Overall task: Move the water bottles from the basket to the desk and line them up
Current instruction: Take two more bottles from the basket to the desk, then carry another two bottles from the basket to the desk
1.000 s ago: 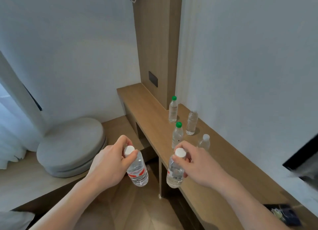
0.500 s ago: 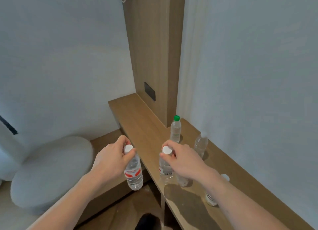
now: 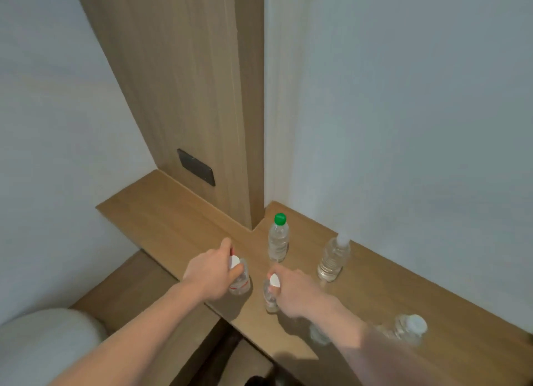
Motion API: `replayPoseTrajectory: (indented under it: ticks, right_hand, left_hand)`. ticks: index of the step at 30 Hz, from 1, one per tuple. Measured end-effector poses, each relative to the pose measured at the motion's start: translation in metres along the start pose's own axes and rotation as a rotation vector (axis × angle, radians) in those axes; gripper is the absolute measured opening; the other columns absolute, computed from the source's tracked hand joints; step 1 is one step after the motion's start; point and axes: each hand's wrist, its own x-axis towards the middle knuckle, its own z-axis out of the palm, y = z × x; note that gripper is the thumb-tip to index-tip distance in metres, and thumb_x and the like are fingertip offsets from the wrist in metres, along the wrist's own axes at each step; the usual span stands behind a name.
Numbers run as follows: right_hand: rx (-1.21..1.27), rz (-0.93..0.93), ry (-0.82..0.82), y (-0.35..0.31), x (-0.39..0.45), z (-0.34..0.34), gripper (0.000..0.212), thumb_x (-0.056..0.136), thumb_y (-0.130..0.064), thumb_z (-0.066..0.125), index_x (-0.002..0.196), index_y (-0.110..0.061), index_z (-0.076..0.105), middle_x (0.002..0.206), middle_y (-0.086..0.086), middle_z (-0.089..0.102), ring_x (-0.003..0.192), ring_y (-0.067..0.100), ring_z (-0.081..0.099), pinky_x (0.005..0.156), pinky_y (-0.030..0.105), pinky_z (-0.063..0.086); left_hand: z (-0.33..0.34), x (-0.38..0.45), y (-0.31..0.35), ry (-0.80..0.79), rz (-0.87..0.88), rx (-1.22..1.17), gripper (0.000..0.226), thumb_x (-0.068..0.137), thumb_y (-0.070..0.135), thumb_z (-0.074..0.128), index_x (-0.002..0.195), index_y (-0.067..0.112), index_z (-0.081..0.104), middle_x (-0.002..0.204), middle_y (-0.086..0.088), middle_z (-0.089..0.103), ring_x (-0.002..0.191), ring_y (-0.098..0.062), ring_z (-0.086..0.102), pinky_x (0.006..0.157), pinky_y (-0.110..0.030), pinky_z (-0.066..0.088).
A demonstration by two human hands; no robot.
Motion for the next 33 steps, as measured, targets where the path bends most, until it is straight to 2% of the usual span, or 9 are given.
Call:
replayPoseTrajectory:
  ticks: [4, 7, 10, 13, 15, 18, 23, 26, 33]
  right_hand:
    - [0.082, 0.133, 0.011, -0.007, 0.019, 0.009, 0.032, 0.105, -0.014, 0.053, 0.133, -0.028, 0.051, 0.109, 0.009, 0.058, 0.069, 0.025, 0.062, 0.052, 0.033, 0.055]
    - [0.131, 0.217, 0.008, -0.010, 0.025, 0.009, 0.041, 0.104, -0.011, 0.059, 0.141, -0.028, 0.049, 0.113, 0.006, 0.054, 0.070, 0.020, 0.065, 0.063, 0.037, 0.067]
    - [0.176, 0.262, 0.063, -0.009, 0.024, 0.009, 0.062, 0.102, -0.012, 0.063, 0.154, -0.035, 0.040, 0.123, 0.007, 0.057, 0.077, 0.024, 0.071, 0.064, 0.041, 0.068]
    - [0.203, 0.244, 0.102, -0.013, 0.013, 0.005, 0.059, 0.105, -0.024, 0.057, 0.159, -0.037, 0.036, 0.127, 0.010, 0.063, 0.074, 0.026, 0.073, 0.062, 0.045, 0.067]
    - [0.222, 0.226, 0.130, -0.014, -0.003, 0.001, 0.057, 0.106, -0.026, 0.054, 0.159, -0.036, 0.035, 0.116, 0.009, 0.067, 0.071, 0.026, 0.071, 0.061, 0.042, 0.066]
    - [0.261, 0.183, 0.230, -0.012, -0.041, -0.008, 0.057, 0.104, -0.026, 0.053, 0.157, -0.038, 0.036, 0.109, 0.004, 0.069, 0.089, 0.027, 0.068, 0.079, 0.040, 0.058]
    - [0.354, 0.191, 0.463, 0.010, -0.142, -0.019, 0.053, 0.107, -0.040, 0.055, 0.157, -0.048, 0.036, 0.145, -0.012, 0.054, 0.124, 0.015, 0.058, 0.109, 0.042, 0.049]
    - [0.362, 0.271, 0.580, 0.032, -0.206, -0.013, 0.057, 0.108, -0.044, 0.055, 0.159, -0.050, 0.031, 0.160, -0.022, 0.035, 0.146, 0.008, 0.041, 0.122, 0.041, 0.039]
    - [0.402, 0.582, 0.760, 0.095, -0.369, 0.046, 0.063, 0.106, -0.045, 0.056, 0.161, -0.051, 0.025, 0.170, -0.026, 0.011, 0.159, 0.005, 0.012, 0.130, 0.037, 0.019]
  left_hand:
    - [0.010, 0.033, -0.008, -0.060, 0.092, 0.072, 0.029, 0.101, 0.054, 0.052, 0.109, 0.029, 0.038, 0.090, 0.005, 0.064, 0.076, -0.019, 0.065, 0.071, -0.041, 0.059]
    - [0.016, 0.047, -0.010, -0.067, 0.130, 0.089, 0.028, 0.103, 0.053, 0.050, 0.109, 0.030, 0.036, 0.095, 0.003, 0.066, 0.080, -0.021, 0.066, 0.073, -0.041, 0.059]
    - [0.018, 0.059, -0.010, -0.059, 0.182, 0.080, 0.031, 0.101, 0.059, 0.049, 0.112, 0.032, 0.038, 0.099, 0.006, 0.068, 0.080, -0.016, 0.066, 0.072, -0.038, 0.061]
    - [0.008, 0.059, -0.009, -0.098, 0.235, 0.149, 0.035, 0.101, 0.062, 0.047, 0.115, 0.031, 0.041, 0.105, 0.006, 0.068, 0.084, -0.016, 0.064, 0.070, -0.034, 0.056]
    - [-0.004, 0.052, -0.009, -0.106, 0.256, 0.200, 0.041, 0.100, 0.064, 0.046, 0.122, 0.030, 0.046, 0.108, 0.004, 0.070, 0.090, -0.019, 0.067, 0.075, -0.039, 0.059]
    - [-0.029, 0.037, -0.002, -0.081, 0.277, 0.262, 0.045, 0.101, 0.062, 0.046, 0.134, 0.032, 0.049, 0.115, 0.006, 0.071, 0.102, -0.021, 0.068, 0.079, -0.037, 0.056]
    - [-0.078, -0.017, 0.054, 0.119, 0.541, 0.029, 0.029, 0.098, 0.060, 0.051, 0.123, 0.044, 0.052, 0.103, 0.024, 0.064, 0.084, 0.000, 0.061, 0.073, -0.034, 0.054]
    - [-0.086, -0.054, 0.107, 0.094, 0.752, -0.056, 0.029, 0.097, 0.057, 0.055, 0.123, 0.046, 0.054, 0.111, 0.027, 0.057, 0.091, 0.003, 0.062, 0.080, -0.034, 0.056]
    - [-0.037, -0.139, 0.245, -0.031, 1.131, -0.018, 0.037, 0.097, 0.058, 0.055, 0.129, 0.040, 0.054, 0.131, 0.021, 0.044, 0.072, -0.002, 0.052, 0.084, -0.031, 0.049]
